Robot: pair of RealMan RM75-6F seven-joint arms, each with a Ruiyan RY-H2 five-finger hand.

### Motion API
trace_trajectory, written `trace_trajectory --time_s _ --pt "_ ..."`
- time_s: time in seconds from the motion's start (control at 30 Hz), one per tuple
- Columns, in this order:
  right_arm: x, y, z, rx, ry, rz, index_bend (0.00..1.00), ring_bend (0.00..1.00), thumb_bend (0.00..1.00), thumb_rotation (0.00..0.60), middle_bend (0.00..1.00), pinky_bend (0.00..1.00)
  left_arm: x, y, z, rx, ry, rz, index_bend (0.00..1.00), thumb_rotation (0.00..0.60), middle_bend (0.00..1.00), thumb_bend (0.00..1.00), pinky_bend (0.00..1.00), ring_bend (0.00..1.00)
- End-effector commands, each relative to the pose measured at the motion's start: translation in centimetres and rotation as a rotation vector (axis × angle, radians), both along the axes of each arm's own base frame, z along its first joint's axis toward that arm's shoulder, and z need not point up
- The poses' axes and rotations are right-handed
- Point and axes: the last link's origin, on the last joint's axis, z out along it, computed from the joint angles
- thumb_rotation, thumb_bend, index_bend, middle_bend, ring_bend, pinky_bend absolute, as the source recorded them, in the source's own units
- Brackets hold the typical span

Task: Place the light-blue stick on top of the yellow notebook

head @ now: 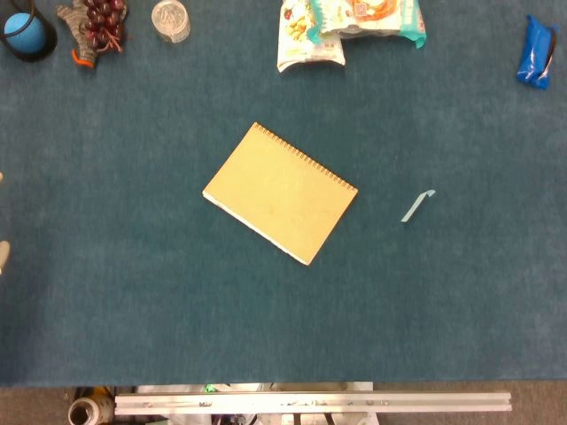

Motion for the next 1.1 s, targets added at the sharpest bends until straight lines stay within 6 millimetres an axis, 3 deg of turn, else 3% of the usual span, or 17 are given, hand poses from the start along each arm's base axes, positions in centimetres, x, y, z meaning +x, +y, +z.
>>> trace_trajectory --time_s 0.03,0.13,0.23,0.33,0.67,1.1 --pt "0.2 -0.4 -0.2 0.013 0.004 0.015 0.46 0.58 0.23 0.6 0.6 0.72 0.0 0.0 0.0 0.001 -0.001 -0.003 0.17 0.6 0.18 0.27 0.17 0.17" --pt "0.5 -1.2 -0.5 0.036 0.02 0.035 0.46 0.69 0.23 0.6 0.68 0.78 0.1 0.1 0.0 -0.002 -0.006 -0.008 0.17 0.6 0.18 0.27 0.17 0.17" --pt "1.0 -2.4 -1.2 0.074 0.024 0.044 0.47 0.9 0.23 0.6 0.86 0.96 0.1 0.0 0.0 -0.003 -0.011 -0.01 0.17 0.6 0.18 0.27 0.17 0.17" --pt "1.7 -3.6 -2.3 0.118 0.035 0.06 0.5 1.0 0.23 0.6 0.96 1.0 -0.1 -0.1 0.1 0.0 -0.013 -0.004 0.17 0.6 0.18 0.27 0.17 0.17" --pt "3.8 -7.0 -7.6 0.295 0.111 0.114 0.51 1.0 0.24 0.6 1.0 1.0 -0.8 -0.7 0.7 0.022 -0.023 0.016 0.17 0.6 0.18 0.27 0.17 0.17" --pt "5.8 -8.8 -14.1 0.433 0.191 0.211 0.51 1.0 0.27 0.6 1.0 1.0 -1.4 -0.9 0.8 0.028 -0.03 0.032 0.16 0.6 0.18 0.27 0.17 0.17"
